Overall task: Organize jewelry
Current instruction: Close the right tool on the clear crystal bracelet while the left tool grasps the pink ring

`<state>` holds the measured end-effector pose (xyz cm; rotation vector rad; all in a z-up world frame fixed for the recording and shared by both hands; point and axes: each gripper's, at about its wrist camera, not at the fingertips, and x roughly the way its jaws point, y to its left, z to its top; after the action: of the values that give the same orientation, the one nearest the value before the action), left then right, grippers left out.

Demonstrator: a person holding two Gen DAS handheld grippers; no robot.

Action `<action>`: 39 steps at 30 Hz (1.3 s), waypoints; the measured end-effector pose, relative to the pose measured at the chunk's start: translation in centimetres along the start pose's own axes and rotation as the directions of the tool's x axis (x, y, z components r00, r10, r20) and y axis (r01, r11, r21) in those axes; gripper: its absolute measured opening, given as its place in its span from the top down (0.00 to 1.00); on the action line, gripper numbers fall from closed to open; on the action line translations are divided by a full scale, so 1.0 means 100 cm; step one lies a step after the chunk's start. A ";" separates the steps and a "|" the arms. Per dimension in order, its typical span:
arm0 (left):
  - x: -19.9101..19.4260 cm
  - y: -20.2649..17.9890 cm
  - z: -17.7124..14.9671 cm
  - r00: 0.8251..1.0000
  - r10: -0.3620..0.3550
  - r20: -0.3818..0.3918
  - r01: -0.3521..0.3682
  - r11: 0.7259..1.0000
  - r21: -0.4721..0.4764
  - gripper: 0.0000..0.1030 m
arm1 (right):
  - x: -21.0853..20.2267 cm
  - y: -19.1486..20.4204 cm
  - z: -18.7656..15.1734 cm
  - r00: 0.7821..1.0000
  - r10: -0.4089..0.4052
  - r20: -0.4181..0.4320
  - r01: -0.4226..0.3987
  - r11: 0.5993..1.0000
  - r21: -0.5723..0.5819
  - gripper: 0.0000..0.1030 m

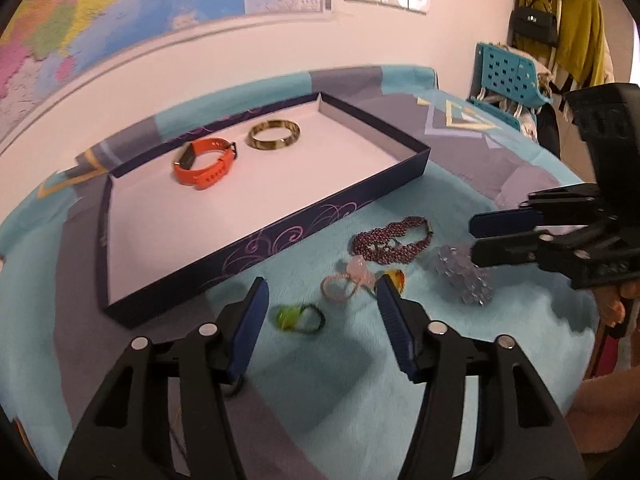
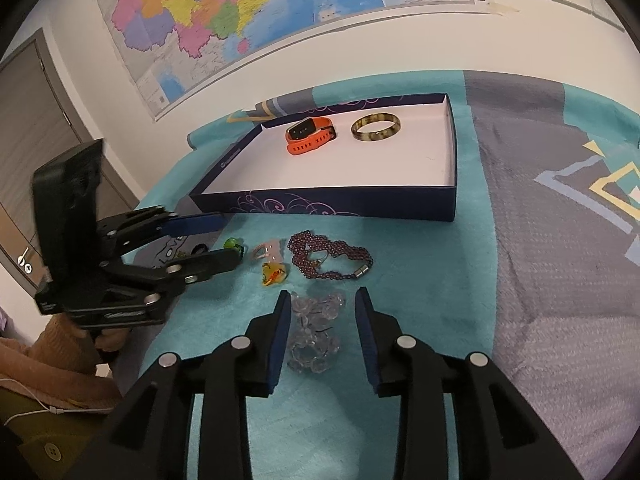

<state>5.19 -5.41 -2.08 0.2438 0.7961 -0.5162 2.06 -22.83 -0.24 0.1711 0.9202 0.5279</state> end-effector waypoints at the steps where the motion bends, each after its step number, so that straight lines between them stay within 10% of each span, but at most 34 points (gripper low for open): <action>1: 0.003 -0.001 0.001 1.000 0.001 -0.004 -0.001 1.000 0.007 0.49 | 0.000 0.000 0.000 1.000 0.001 0.001 -0.001 1.000 0.002 0.70; 18: 0.030 -0.004 0.008 0.998 -0.013 -0.062 0.014 1.000 0.012 0.50 | 0.006 -0.001 -0.004 1.000 -0.003 -0.026 0.003 1.000 -0.001 0.66; 30: 0.031 -0.011 0.010 0.996 -0.072 -0.057 0.072 0.997 0.000 0.95 | 0.010 0.003 -0.007 0.999 -0.017 -0.038 0.016 1.000 -0.022 0.66; 39: 0.023 -0.001 0.003 0.992 -0.121 -0.044 0.117 0.989 -0.088 0.97 | 0.013 0.012 -0.010 0.998 -0.035 -0.045 0.031 0.997 -0.074 0.74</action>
<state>6.65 -6.40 -3.59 0.1307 0.8822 -0.5890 1.45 -21.18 -1.35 0.0774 0.9459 0.5359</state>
